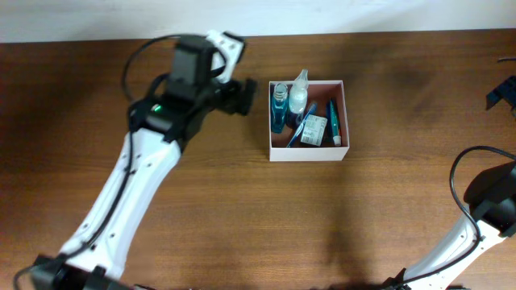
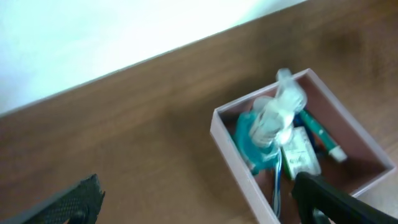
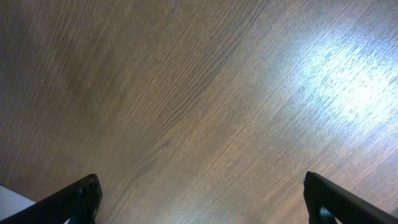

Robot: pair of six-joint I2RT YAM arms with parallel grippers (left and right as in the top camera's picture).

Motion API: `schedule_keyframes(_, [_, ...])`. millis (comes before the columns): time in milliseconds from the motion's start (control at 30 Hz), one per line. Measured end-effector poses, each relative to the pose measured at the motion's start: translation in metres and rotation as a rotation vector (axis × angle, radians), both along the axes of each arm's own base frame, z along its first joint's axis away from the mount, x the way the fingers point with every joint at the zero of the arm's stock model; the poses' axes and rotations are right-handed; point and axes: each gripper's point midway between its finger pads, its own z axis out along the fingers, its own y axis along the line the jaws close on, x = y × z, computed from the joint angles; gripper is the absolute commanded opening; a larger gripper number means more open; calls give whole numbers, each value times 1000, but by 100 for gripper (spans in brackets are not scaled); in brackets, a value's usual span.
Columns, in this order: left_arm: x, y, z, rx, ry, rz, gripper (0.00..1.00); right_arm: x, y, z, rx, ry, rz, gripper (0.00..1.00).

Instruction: Pack container

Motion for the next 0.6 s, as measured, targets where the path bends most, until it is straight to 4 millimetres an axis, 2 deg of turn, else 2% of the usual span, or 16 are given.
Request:
schedule_keyframes(133, [-25,21,-10,-16,21,12,99,0,0,0,0,0,0,99])
schedule_keyframes(267, [-49,42,-1,-40,-20,34,99,0,0,0,-2,1,0,99])
schedule_keyframes(467, [-84,77,21,-93,-218,95,99,0,0,0,-2,2,0,99])
schedule_keyframes(600, [-111,93,12,-113,-305,121,100,0,0,0,-2,2,0,99])
